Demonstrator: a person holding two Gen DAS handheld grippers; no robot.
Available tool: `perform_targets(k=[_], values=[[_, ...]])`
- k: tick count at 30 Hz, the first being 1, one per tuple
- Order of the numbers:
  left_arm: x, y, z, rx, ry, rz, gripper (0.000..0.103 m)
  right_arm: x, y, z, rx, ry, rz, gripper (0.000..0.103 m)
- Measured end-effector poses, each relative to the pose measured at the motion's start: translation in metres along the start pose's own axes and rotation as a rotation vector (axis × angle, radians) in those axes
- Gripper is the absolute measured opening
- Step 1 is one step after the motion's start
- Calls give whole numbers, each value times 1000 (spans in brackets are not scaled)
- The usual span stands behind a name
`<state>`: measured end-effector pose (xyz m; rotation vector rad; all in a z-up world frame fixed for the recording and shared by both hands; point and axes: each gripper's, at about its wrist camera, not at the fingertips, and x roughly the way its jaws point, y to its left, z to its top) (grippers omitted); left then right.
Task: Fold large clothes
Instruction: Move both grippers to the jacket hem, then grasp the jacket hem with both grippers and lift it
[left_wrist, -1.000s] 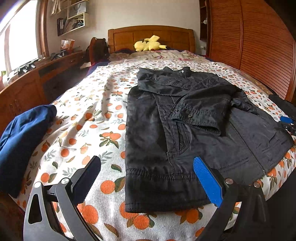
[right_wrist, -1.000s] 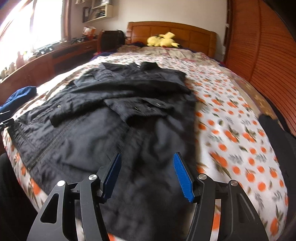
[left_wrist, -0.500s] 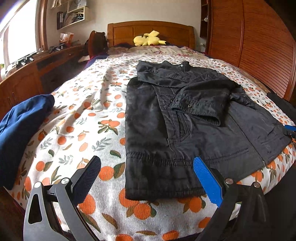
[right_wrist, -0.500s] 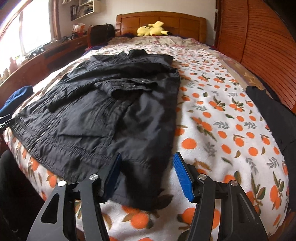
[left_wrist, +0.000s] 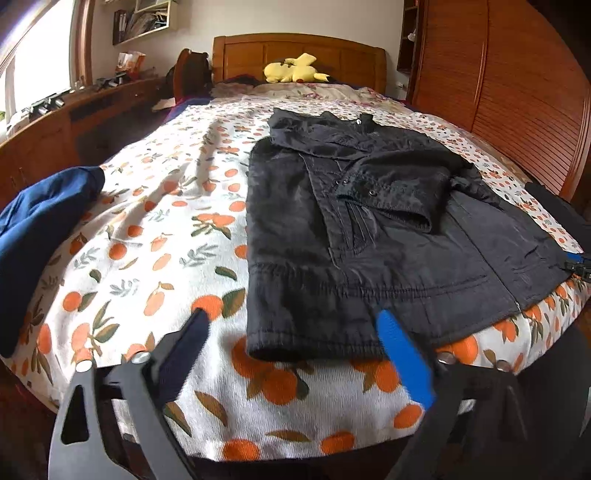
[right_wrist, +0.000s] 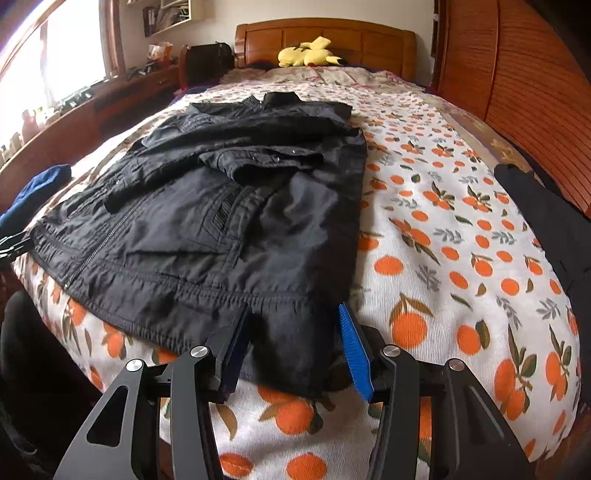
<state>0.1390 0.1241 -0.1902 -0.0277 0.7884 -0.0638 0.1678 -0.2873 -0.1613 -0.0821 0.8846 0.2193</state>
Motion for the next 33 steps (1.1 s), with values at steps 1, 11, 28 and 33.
perform_targets(k=[1,11,28,33], values=[[0,0,-1,-1,2,-5,82,1,0,-2,1,2,0,47],[7,2,-5,-4,3,-15,68,9,6,1,-1,0,6,50],[11,10,0,-46,-3,10,45,15,-2,3,65,-28,79,38],[9,10,5,-54,0,2,17,16,-2,5,76,-27,84,38]])
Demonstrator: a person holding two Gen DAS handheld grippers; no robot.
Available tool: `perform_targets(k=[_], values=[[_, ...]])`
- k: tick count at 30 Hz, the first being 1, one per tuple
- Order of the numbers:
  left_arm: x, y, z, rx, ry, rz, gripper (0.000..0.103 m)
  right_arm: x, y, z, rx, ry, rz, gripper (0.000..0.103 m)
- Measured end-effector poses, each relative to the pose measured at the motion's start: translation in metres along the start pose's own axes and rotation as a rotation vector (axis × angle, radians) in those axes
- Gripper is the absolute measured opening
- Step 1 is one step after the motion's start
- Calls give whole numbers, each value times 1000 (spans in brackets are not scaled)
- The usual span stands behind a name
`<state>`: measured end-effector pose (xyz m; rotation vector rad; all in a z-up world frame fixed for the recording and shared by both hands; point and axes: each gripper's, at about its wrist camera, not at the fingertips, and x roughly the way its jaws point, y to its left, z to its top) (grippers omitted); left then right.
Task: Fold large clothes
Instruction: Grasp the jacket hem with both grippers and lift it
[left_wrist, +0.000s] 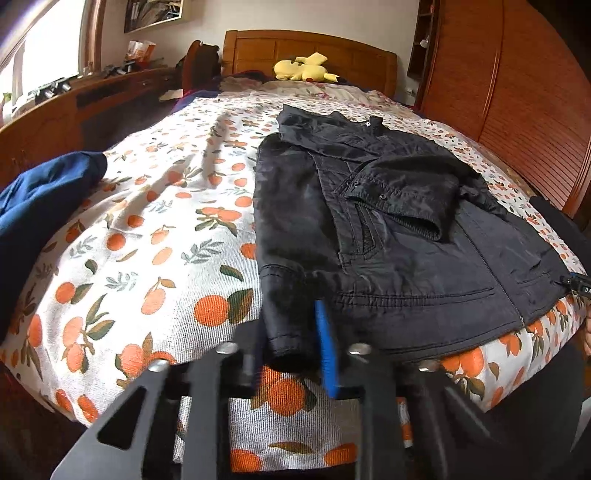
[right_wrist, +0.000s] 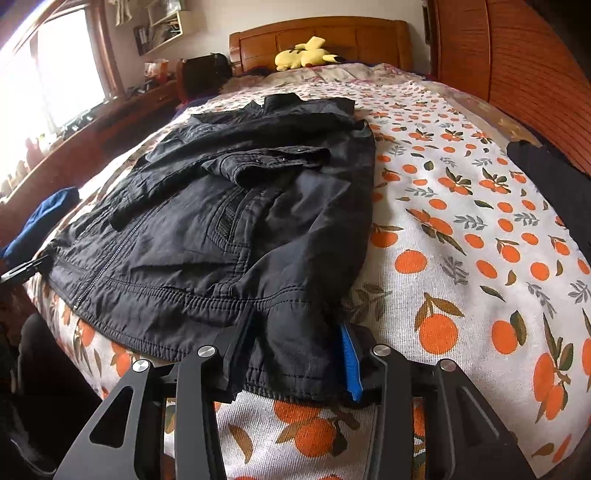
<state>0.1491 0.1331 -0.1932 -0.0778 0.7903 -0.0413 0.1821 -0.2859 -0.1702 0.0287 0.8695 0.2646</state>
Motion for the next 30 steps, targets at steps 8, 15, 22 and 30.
perform_targets(k=[8,15,22,30], values=[[-43,-14,33,3,-117,-58,4,-26,13,27,-25,-92,51,11],[-106,-39,90,23,-289,-104,3,-98,49,88,-91,-284,61,9],[-196,-51,127,39,-457,-115,3,-186,79,126,-172,-441,73,8],[-299,-60,136,56,-613,-113,3,-275,88,122,-199,-567,101,8]])
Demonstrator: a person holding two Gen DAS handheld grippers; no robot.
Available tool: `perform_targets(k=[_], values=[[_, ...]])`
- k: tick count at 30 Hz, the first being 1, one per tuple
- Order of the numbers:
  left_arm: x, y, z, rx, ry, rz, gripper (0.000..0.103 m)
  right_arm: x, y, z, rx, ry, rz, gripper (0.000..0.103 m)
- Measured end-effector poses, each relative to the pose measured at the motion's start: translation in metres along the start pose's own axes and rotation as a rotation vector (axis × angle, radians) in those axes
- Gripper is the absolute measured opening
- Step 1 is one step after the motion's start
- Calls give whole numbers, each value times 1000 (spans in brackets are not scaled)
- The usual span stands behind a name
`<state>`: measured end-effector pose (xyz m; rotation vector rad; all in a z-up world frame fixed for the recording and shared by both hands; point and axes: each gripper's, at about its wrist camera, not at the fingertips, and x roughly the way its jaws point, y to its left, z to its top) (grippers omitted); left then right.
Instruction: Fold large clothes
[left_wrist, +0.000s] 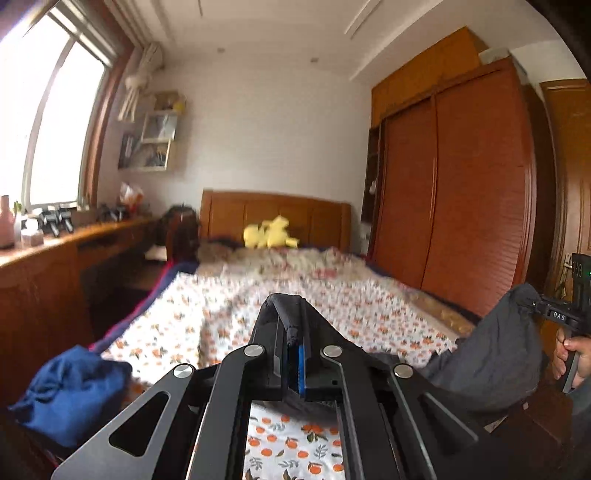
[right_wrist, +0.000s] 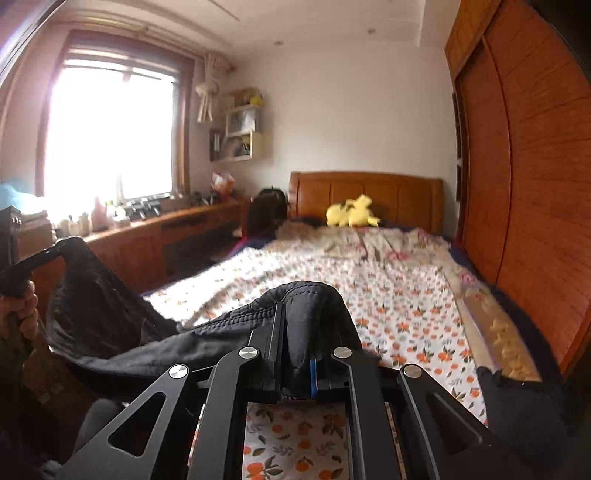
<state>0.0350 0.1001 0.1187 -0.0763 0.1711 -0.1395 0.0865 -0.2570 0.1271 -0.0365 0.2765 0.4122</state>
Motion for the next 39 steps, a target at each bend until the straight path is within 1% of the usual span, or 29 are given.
perform_targets(k=[3,6,8,11,13,17,21,23,26,30,36,39], values=[[-17,-7,9,7,-27,-3,3,-17,0,2,-12,-18,0,8],[-13,-9,5,4,-4,8,3,-11,-4,-8,-18,20,-7,8],[5,-6,-7,-2,41,25,3,0,-7,-20,-19,61,-12,8],[33,2,-27,-28,101,30,3,24,-17,-42,-3,118,-17,8],[49,10,-39,-31,124,49,3,38,-25,-56,21,138,-8,8],[75,20,-63,-19,155,80,4,69,-32,-89,23,185,-8,9],[112,36,-83,-25,207,80,4,107,-45,-119,27,247,-23,9],[134,42,-92,-25,225,89,4,126,-54,-125,31,261,-37,9],[167,53,-97,-38,245,107,4,154,-70,-126,58,269,-61,9],[204,66,-90,-45,258,104,4,191,-90,-108,56,256,-85,9],[243,62,-72,-8,239,111,4,242,-109,-77,44,233,-122,9],[264,59,-64,8,233,113,4,264,-117,-70,44,237,-136,9]])
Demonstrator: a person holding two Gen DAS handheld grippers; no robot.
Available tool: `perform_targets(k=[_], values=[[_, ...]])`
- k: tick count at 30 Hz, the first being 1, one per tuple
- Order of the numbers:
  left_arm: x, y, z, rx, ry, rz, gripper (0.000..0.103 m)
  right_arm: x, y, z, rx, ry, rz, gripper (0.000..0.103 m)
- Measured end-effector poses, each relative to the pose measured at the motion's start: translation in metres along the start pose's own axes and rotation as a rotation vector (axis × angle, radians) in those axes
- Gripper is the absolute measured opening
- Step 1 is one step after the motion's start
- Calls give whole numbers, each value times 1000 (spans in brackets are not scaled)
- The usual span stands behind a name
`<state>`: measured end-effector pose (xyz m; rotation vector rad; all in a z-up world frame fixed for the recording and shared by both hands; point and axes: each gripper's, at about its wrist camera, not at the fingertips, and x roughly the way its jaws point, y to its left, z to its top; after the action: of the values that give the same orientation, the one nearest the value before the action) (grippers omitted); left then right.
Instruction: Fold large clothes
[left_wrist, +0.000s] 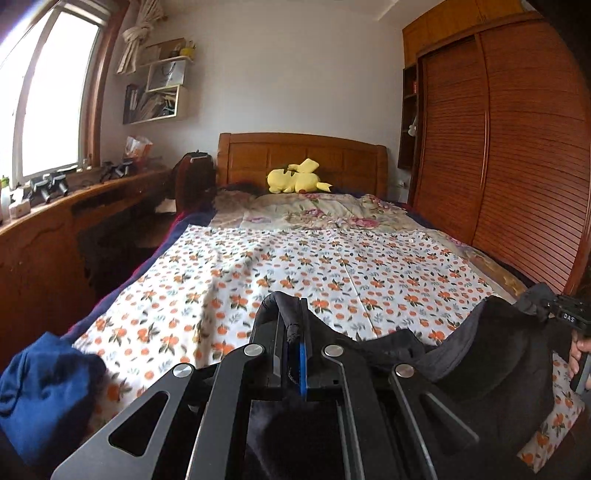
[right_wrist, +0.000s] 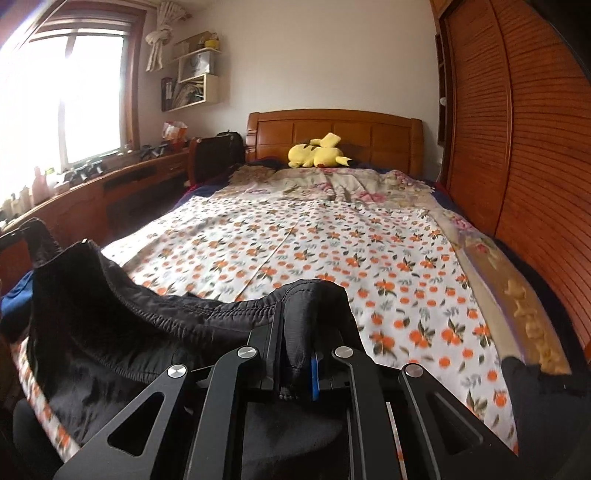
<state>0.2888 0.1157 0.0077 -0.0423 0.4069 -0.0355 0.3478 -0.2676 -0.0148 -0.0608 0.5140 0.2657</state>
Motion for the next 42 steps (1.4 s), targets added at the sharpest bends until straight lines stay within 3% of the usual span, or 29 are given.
perform_targets(k=[8,19,24,25,27,28,29,35,42], values=[[54,-8,11,19,24,9,4,57,-6,5,16,43,-33,10],[89,-14,-30,33,42,-15,5,96,-3,-20,-23,124,-68,11],[93,-7,-42,14,33,-25,11,108,1,-23,-31,144,-97,11],[95,-5,-44,15,33,-24,17,111,2,-23,-29,147,-104,11],[97,-1,-46,30,27,7,49,117,2,-23,-24,154,-115,11],[96,1,-46,40,15,23,73,121,2,-23,-23,157,-124,11],[96,3,-47,41,6,26,77,125,2,-23,-23,160,-129,11],[99,6,-56,37,40,-15,77,157,0,-31,-6,253,-152,13],[100,-1,-67,57,60,-48,80,160,4,-27,20,285,-177,18]])
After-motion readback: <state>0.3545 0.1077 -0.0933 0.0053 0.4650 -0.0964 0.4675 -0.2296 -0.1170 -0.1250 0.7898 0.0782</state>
